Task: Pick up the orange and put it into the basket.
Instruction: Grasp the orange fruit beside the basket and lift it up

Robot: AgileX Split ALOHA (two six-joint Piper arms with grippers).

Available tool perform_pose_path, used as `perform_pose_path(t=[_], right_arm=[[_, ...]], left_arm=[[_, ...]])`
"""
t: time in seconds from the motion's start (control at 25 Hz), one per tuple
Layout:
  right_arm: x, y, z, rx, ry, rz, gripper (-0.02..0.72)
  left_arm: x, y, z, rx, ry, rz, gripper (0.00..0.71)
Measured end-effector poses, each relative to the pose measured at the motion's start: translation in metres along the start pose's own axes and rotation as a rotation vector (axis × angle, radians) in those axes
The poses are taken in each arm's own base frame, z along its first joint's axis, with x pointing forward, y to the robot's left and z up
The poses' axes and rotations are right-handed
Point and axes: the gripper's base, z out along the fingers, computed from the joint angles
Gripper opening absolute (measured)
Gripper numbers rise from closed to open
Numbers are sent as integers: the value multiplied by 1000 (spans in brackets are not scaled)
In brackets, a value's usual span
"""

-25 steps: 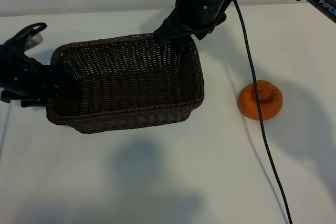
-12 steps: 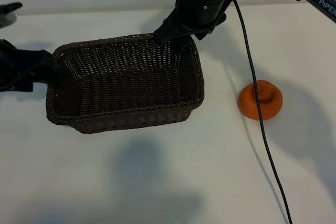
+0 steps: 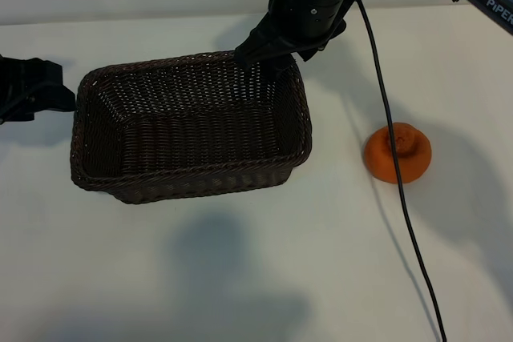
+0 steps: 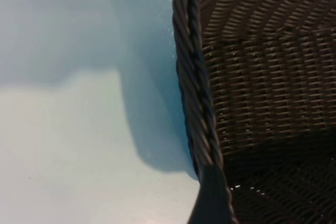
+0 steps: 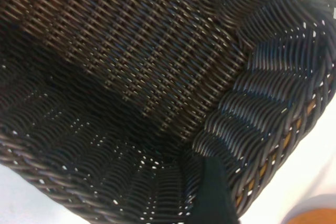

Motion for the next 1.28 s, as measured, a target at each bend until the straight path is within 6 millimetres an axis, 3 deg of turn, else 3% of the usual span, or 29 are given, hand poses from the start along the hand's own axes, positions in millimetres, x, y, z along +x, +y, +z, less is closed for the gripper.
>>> perform_pose_path(t=[0.16, 0.52, 0.88, 1.04, 1.28], right_arm=[[0, -3, -5, 36, -9, 7, 526], [5, -18, -52, 159, -87, 38, 526], [12, -66, -62, 201, -96, 167, 526], [19, -81, -56, 182, -69, 217, 526], [46, -88, -18, 169, 91, 241, 526]], left_arm=[[0, 0, 0, -1, -2, 0, 594], [0, 0, 0, 0, -3, -1, 592], [0, 0, 0, -1, -4, -1, 592], [-1, 0, 0, -2, -7, -1, 592], [-1, 0, 0, -3, -11, -1, 592]])
